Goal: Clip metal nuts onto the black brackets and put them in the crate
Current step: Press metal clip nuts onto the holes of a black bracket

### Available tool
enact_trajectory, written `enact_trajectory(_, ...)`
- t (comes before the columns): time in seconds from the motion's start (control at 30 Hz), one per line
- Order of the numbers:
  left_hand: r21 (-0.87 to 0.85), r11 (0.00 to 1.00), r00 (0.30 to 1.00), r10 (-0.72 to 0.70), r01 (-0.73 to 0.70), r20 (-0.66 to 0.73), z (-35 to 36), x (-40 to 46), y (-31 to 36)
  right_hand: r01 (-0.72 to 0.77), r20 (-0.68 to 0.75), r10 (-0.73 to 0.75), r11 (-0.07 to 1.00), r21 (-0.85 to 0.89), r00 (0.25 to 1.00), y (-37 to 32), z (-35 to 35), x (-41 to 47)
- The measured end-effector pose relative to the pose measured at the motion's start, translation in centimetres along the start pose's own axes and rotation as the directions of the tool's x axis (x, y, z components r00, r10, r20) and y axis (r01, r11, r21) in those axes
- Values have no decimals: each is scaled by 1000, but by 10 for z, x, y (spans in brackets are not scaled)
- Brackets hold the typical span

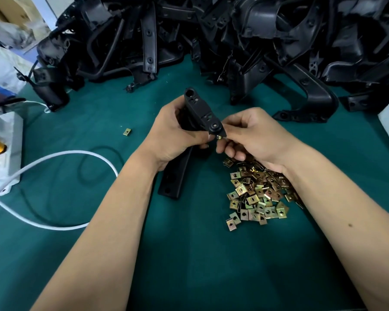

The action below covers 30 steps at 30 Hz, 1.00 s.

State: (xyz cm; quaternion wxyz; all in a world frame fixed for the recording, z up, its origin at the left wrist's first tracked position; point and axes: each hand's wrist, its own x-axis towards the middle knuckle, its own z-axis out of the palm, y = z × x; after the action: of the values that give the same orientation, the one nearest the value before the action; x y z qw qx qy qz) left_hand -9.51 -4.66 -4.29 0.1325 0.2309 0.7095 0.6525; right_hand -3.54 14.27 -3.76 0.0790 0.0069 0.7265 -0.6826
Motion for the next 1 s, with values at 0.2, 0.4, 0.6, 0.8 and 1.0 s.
enact_trajectory(0.2, 27, 999, 999, 37, -36, -39, 0, 1, 2, -7, -47, 9, 999, 36, 999, -1, 0, 0)
enact_trajectory(0.4, -50, 998, 1000, -28, 28, -3, 0, 1, 3, -25, -60, 28, 998, 57, 998, 0, -2, 2)
enact_trajectory(0.6, -70, 995, 996, -61, 66, 65, -8, -1, 6, -75, -225, 92, 994, 83, 970, 0, 3, 7)
enact_trajectory(0.8, -95, 988, 980, -107, 124, 167, -27, -7, 9, 66, -246, -14, 976, 207, 969, -1, -16, 1)
enact_trajectory(1.0, -60, 994, 989, -81, 89, 123, -23, -7, 9, 217, -160, -194, 966, 141, 968, -2, -11, -1)
